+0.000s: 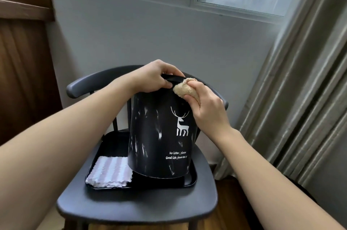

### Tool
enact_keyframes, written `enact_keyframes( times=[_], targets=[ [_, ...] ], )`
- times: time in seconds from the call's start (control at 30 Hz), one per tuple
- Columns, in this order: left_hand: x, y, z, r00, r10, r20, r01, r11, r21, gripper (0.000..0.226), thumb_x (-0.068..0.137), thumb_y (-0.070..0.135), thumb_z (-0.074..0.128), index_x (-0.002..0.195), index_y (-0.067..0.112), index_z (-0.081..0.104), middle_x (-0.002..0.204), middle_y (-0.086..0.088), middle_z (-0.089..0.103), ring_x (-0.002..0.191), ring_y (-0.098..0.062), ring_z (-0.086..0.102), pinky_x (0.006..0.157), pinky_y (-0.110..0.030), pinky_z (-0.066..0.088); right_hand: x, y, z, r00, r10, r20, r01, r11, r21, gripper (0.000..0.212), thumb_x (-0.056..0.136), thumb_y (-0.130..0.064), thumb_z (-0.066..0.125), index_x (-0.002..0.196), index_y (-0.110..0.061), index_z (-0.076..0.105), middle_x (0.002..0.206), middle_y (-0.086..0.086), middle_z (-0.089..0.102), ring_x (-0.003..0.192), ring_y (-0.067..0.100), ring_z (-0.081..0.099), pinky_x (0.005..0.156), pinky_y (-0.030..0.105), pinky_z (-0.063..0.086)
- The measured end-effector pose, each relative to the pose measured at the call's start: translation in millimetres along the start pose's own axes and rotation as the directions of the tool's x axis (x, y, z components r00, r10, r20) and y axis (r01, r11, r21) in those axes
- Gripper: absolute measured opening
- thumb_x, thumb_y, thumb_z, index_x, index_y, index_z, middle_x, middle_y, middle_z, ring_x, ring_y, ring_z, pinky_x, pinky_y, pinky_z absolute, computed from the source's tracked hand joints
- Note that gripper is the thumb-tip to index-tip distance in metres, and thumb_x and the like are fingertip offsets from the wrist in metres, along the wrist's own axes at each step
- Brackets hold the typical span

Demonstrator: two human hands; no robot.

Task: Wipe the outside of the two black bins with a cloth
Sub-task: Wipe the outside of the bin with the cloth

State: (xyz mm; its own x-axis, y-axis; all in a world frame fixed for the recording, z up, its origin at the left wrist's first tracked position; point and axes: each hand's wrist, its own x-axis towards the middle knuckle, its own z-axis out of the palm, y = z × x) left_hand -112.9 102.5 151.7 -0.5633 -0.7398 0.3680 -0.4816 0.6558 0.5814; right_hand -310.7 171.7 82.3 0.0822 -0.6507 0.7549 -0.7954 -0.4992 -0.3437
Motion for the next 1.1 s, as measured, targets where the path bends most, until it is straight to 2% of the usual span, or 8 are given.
enact_keyframes(
  times=[0.17, 0.4, 0.5, 0.63, 0.8, 0.9, 1.03, 1.1],
  targets=[
    [-0.9, -1.9, 2.3, 1.000, 0.003, -0.016, -0.003, 0.999, -0.045, 0.043, 0.090, -0.009, 0.064, 0.120, 0.019, 0.073, 0.109, 0.004, 0.075, 0.102, -0.008, 0.068, 0.093, -0.021, 0.052, -5.1, -5.8, 10.0, 1.000, -0.001, -0.020, -0.002, 0.993, -0.122, 0.038, 0.095, -0.041, 0.060, 0.130, -0.025, 0.060, 0.099, 0.002, 0.063, 0.099, 0.023, 0.060, 0.072, 0.044, 0.054],
    [-5.0, -2.4, 2.8, 0.998, -0.030, -0.062, 0.026, 0.998, -0.062, 0.045, 0.091, -0.006, 0.063, 0.113, 0.033, 0.073, 0.108, 0.005, 0.073, 0.105, -0.015, 0.067, 0.097, -0.028, 0.053, -25.8, 0.8, 10.9, 0.999, 0.042, 0.007, -0.039, 0.967, -0.251, 0.042, 0.099, -0.043, 0.054, 0.140, -0.033, 0.054, 0.092, 0.004, 0.063, 0.086, 0.029, 0.063, 0.065, 0.041, 0.052],
    [-7.9, -2.7, 0.4, 0.998, -0.038, -0.058, 0.035, 0.997, -0.065, 0.046, 0.092, -0.005, 0.063, 0.108, 0.037, 0.072, 0.103, 0.009, 0.071, 0.100, -0.010, 0.067, 0.089, -0.022, 0.055, -28.1, 1.4, 5.7, 0.998, 0.053, 0.037, -0.046, 0.984, -0.175, 0.040, 0.099, -0.039, 0.056, 0.138, -0.031, 0.056, 0.097, 0.004, 0.068, 0.090, 0.030, 0.065, 0.072, 0.044, 0.054],
    [-8.9, 2.9, 1.3, 1.000, -0.010, -0.023, 0.008, 0.997, -0.073, 0.045, 0.090, -0.007, 0.065, 0.107, 0.034, 0.073, 0.087, 0.023, 0.072, 0.085, 0.007, 0.064, 0.079, -0.009, 0.048, -13.0, -11.5, 8.5, 1.000, -0.016, -0.026, 0.013, 0.996, -0.093, 0.037, 0.098, -0.036, 0.058, 0.133, -0.026, 0.061, 0.100, 0.005, 0.068, 0.092, 0.028, 0.065, 0.074, 0.045, 0.054],
    [-9.3, 4.7, 2.2, 1.000, -0.009, -0.018, 0.008, 0.997, -0.082, 0.044, 0.090, -0.008, 0.064, 0.109, 0.031, 0.073, 0.088, 0.023, 0.073, 0.086, 0.005, 0.065, 0.080, -0.011, 0.049, -12.9, -11.4, 7.1, 0.991, -0.127, -0.047, 0.111, 0.960, -0.258, 0.033, 0.094, -0.036, 0.065, 0.125, -0.024, 0.068, 0.084, 0.004, 0.065, 0.078, 0.027, 0.066, 0.055, 0.040, 0.054],
    [-9.8, 2.4, 0.4, 0.999, -0.040, -0.035, 0.037, 0.996, -0.081, 0.044, 0.092, -0.007, 0.063, 0.111, 0.031, 0.073, 0.101, 0.005, 0.074, 0.092, -0.008, 0.068, 0.084, -0.022, 0.055, -16.8, -2.2, -0.1, 0.990, -0.112, -0.089, 0.081, 0.952, -0.294, 0.031, 0.092, -0.034, 0.069, 0.121, -0.023, 0.070, 0.080, 0.004, 0.065, 0.072, 0.029, 0.066, 0.050, 0.038, 0.053],
    [-8.4, 6.9, 1.3, 0.999, -0.034, -0.034, 0.031, 0.995, -0.097, 0.039, 0.091, -0.006, 0.067, 0.113, 0.026, 0.072, 0.098, 0.014, 0.071, 0.085, 0.010, 0.064, 0.080, -0.009, 0.047, -7.7, -13.3, 1.9, 0.989, -0.094, -0.111, 0.066, 0.969, -0.238, 0.034, 0.094, -0.037, 0.065, 0.125, -0.023, 0.068, 0.085, 0.004, 0.069, 0.077, 0.030, 0.068, 0.058, 0.041, 0.055],
    [-7.3, 9.4, 1.5, 0.999, -0.019, -0.035, 0.016, 0.995, -0.095, 0.038, 0.090, -0.004, 0.070, 0.114, 0.026, 0.071, 0.103, 0.017, 0.070, 0.091, 0.014, 0.062, 0.083, -0.003, 0.043, -3.9, -21.1, 5.4, 0.987, -0.121, -0.108, 0.094, 0.969, -0.228, 0.034, 0.096, -0.038, 0.062, 0.125, -0.022, 0.067, 0.087, 0.004, 0.070, 0.078, 0.028, 0.068, 0.058, 0.042, 0.055]
  ],
)
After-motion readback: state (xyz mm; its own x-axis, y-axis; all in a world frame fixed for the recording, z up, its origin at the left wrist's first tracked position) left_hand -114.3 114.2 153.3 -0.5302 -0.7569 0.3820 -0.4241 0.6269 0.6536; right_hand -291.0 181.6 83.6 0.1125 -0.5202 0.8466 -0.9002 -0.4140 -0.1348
